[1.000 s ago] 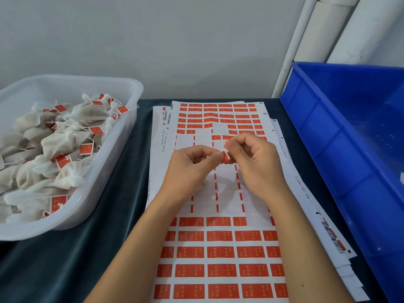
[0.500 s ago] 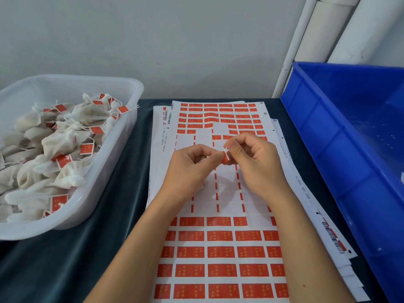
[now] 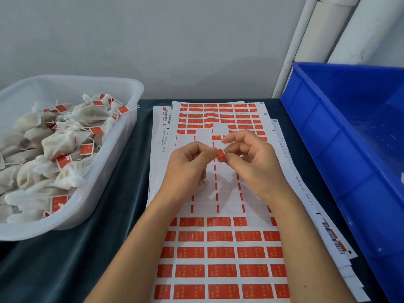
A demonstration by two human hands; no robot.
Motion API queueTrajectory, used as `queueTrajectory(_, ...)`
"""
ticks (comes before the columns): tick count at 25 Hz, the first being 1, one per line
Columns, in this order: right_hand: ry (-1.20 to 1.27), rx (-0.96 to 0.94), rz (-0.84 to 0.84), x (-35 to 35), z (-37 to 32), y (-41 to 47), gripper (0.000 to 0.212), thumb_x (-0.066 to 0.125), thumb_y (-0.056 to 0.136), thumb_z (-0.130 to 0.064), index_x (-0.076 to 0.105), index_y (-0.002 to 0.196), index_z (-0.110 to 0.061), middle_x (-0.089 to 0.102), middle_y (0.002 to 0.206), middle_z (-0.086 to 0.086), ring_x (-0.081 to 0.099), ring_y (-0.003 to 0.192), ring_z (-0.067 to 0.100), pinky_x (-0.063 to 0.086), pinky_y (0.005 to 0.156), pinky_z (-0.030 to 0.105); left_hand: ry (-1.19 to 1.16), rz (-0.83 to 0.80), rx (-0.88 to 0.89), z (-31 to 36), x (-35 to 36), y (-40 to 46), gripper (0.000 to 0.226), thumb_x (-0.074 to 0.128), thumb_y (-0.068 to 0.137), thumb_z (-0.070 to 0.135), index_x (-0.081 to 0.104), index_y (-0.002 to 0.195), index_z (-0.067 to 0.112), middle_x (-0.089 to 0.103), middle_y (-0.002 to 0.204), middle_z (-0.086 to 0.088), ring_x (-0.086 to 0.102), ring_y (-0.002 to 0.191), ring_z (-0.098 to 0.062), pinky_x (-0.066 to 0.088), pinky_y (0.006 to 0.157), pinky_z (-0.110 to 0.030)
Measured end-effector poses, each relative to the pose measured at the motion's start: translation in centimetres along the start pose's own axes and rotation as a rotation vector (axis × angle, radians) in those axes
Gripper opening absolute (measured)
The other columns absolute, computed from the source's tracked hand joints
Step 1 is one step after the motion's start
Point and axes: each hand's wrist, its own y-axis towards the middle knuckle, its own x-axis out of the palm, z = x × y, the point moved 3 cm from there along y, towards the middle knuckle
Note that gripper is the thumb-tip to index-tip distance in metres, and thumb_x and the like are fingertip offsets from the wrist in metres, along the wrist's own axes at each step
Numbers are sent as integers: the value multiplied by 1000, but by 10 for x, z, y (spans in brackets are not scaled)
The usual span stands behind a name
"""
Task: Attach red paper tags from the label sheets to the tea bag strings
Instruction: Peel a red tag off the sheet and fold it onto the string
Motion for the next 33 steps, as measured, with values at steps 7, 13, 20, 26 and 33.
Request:
queueTrajectory(7, 75, 43, 2, -1, -2, -1, 24, 57, 90, -15, 69, 108, -25, 73, 95, -17, 71, 98, 8, 58, 78, 19, 93, 20, 48, 0, 0, 0, 15, 70, 98, 23, 76, 85, 17, 58, 58, 10, 47, 47, -4, 43, 47, -16)
queueTrajectory(13, -12, 76, 21, 3, 0, -1, 9, 65, 100, -23, 69, 102, -31, 72, 94, -19, 70, 96, 7, 61, 85, 30, 183, 18, 121, 1, 1, 0, 16, 71, 96, 30, 76, 82, 29, 68, 74, -3, 56, 62, -13, 53, 58, -23)
queueTrajectory(20, -67, 88, 3, 2, -2, -2, 10, 63, 101, -25, 70, 96, -28, 70, 88, -19, 67, 93, 4, 58, 86, 31, 79, 10, 71, 1, 1, -1, 14, 70, 97, 20, 78, 86, 21, 61, 63, -3, 48, 50, -10, 45, 48, -20)
queueTrajectory(26, -80, 85, -26, 5, -1, -1, 8, 61, 103, -24, 69, 103, -26, 69, 90, -17, 67, 91, 0, 57, 85, 27, 119, 64, 92, 2, 0, -1, 13, 72, 95, 23, 77, 83, 24, 64, 71, -15, 51, 56, -16, 51, 50, -24)
queueTrajectory(33, -86, 65, -10, 5, 3, -1, 7, 64, 100, -24, 69, 97, -29, 71, 89, -17, 68, 94, 4, 58, 81, 24, 211, 99, 113, 1, 0, 0, 14, 72, 95, 27, 76, 84, 34, 63, 63, 1, 52, 57, -19, 55, 57, -36)
